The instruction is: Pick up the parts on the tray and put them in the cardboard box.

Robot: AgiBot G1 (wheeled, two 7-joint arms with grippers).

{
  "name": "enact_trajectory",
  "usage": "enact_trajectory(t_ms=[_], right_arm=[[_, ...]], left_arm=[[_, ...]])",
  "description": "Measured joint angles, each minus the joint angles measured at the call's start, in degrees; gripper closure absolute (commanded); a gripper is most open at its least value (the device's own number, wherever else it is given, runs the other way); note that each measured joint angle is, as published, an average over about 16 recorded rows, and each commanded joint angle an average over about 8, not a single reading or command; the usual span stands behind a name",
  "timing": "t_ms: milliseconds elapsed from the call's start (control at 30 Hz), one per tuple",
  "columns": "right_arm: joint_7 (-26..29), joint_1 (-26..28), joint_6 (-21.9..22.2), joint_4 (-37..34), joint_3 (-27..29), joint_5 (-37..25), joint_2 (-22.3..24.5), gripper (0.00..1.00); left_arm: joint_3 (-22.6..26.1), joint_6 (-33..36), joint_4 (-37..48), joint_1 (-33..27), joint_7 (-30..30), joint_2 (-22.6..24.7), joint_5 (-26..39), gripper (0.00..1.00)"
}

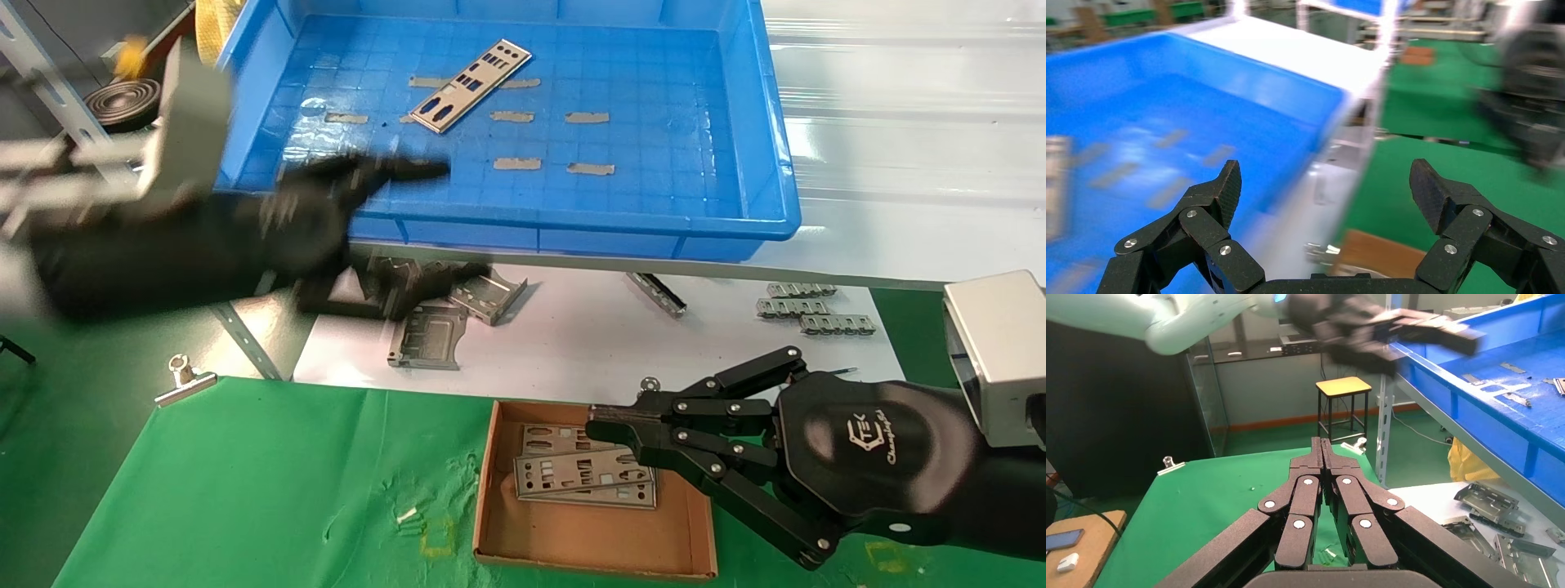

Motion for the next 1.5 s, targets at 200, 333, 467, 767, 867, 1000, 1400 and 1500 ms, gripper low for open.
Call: enact_trajectory(t_ms=[200, 333, 467, 767, 867, 1000, 1400, 1500], right_arm=[[0.0, 0.0, 0.0, 0.0, 0.0, 0.0, 0.0, 1.0], [0.0, 0.0, 0.0, 0.0, 0.0, 0.0, 0.0, 1.0], [0.0, 0.0, 0.0, 0.0, 0.0, 0.0, 0.0, 1.0], [0.0, 0.0, 0.0, 0.0, 0.0, 0.0, 0.0, 1.0], [0.0, 0.0, 0.0, 0.0, 0.0, 0.0, 0.0, 1.0], [0.0, 0.0, 0.0, 0.0, -0.01, 0.0, 0.0, 0.99], [0.0, 0.0, 0.0, 0.0, -0.01, 0.01, 0.0, 0.0], [0.0, 0.0, 0.0, 0.0, -0.01, 0.01, 0.0, 0.0]], left_arm=[[3.27, -5.23, 12.77, -10.66, 1.59, 7.48, 7.72, 0.0], [5.1, -8.16, 21.26, -16.16, 4.07, 11.86, 11.91, 0.0], [6.41, -10.75, 29.42, -20.44, 6.82, 15.65, 14.88, 0.0], [8.16, -16.61, 44.17, -26.13, 12.11, 22.46, 18.4, 0.0], [8.33, -19.43, 47.41, -27.09, 13.12, 24.14, 18.81, 0.0], [8.5, -23.08, 50.07, -27.72, 13.91, 25.73, 19.06, 0.0], [9.24, -28.54, 50.82, -27.26, 12.61, 27.22, 18.35, 0.0], [9.51, -28.5, 50.5, -27.07, 11.84, 27.22, 18.01, 0.0]])
